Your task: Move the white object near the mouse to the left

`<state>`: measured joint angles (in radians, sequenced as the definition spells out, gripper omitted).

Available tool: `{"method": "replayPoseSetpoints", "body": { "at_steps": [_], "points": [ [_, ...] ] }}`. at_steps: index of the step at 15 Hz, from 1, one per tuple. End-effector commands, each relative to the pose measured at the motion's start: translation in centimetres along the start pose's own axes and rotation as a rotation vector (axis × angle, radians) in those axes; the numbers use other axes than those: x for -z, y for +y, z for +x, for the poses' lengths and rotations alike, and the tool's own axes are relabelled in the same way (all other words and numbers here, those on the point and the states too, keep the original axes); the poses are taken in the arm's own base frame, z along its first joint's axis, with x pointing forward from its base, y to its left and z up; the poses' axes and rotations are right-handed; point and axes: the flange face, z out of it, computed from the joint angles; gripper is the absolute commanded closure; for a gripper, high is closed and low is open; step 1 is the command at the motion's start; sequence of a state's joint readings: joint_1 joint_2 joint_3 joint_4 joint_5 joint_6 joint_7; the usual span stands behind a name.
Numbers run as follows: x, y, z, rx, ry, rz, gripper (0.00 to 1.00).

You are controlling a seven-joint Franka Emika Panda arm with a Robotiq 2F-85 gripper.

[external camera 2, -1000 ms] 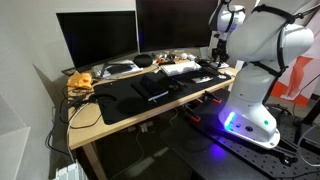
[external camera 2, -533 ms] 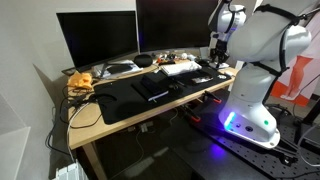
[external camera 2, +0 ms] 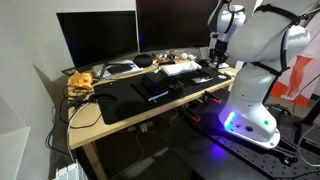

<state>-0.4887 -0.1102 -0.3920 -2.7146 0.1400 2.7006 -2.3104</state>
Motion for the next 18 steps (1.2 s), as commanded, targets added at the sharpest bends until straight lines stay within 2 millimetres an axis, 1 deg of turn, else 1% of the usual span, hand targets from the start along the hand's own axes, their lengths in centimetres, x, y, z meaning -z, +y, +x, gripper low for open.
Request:
{"method": "replayPoseSetpoints", "body": {
  "at_steps": [1, 4, 6, 7, 10, 12, 18],
  "points": [
    [-0.5, 0.3, 2.9, 0.051, -0.012, -0.009, 0.73],
    [-1.1, 0.5, 5.6, 0.111, -0.015, -0.004, 0.73],
    [-1.6, 0.6, 7.0, 0.142, -0.023, 0.0, 0.73],
    [-1.7, 2.1, 6.9, 0.151, -0.025, 0.008, 0.73],
    [-1.8, 2.9, 8.4, 0.184, -0.022, 0.004, 0.73],
    [-1.8, 2.9, 9.4, 0.202, -0.018, 0.002, 0.73],
    [-2.2, 3.7, 11.5, 0.248, -0.014, 0.007, 0.73]
  ]
}}
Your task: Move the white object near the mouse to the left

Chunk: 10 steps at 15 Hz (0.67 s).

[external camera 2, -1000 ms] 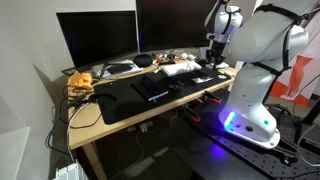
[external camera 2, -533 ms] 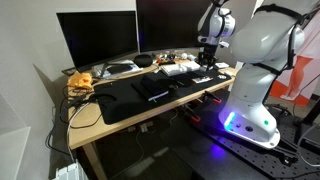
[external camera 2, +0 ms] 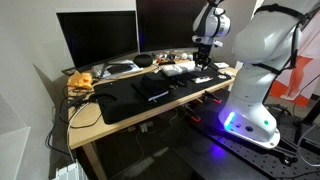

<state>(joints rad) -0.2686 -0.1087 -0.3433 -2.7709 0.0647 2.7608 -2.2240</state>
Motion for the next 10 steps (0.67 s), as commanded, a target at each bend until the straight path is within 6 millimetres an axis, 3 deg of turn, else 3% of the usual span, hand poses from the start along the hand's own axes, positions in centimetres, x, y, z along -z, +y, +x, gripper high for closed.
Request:
{"method": "replayPoseSetpoints", "body": {
  "at_steps": [1, 10],
  "points": [
    [-0.1, 0.6, 1.3, 0.002, -0.014, -0.016, 0.73],
    [-1.8, 1.6, 3.8, -0.015, 0.042, 0.001, 0.73]
  ]
}}
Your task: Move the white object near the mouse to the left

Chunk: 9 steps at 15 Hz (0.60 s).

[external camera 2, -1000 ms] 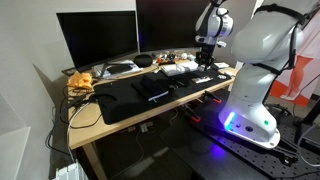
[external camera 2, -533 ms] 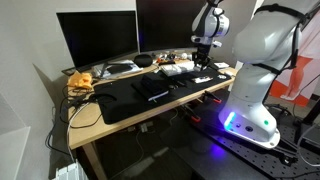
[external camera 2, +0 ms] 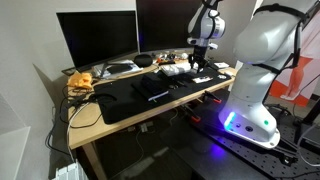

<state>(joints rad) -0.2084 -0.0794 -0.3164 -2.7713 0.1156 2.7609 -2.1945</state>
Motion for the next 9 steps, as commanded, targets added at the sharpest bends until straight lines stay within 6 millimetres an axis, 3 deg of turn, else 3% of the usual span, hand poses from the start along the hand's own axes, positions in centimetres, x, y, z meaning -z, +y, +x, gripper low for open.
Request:
{"method": "replayPoseSetpoints", "body": {
  "at_steps": [1, 9],
  "points": [
    [-0.9, 0.4, 1.2, -0.036, 0.02, -0.021, 0.73],
    [-2.7, 1.0, 2.8, -0.079, 0.013, -0.053, 0.73]
  ]
}}
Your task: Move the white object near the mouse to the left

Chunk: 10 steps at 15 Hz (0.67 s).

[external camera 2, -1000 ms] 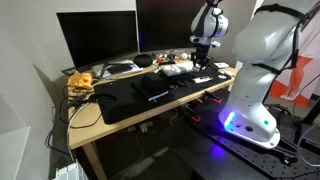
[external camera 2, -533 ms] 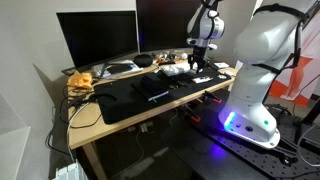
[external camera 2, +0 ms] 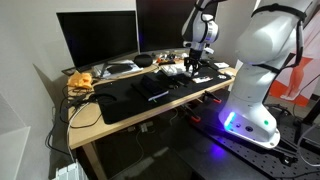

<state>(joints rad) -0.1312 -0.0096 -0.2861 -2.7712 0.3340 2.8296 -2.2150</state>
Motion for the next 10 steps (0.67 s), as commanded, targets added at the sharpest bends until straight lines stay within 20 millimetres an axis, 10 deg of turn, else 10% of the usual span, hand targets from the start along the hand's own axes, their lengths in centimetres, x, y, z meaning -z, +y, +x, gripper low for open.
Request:
{"method": "replayPoseSetpoints", "body": {
  "at_steps": [1, 10],
  "points": [
    [-0.6, 0.0, 0.3, 0.0, -0.029, -0.034, 0.73],
    [-2.5, -0.3, 0.6, -0.004, -0.066, -0.027, 0.73]
  ]
}}
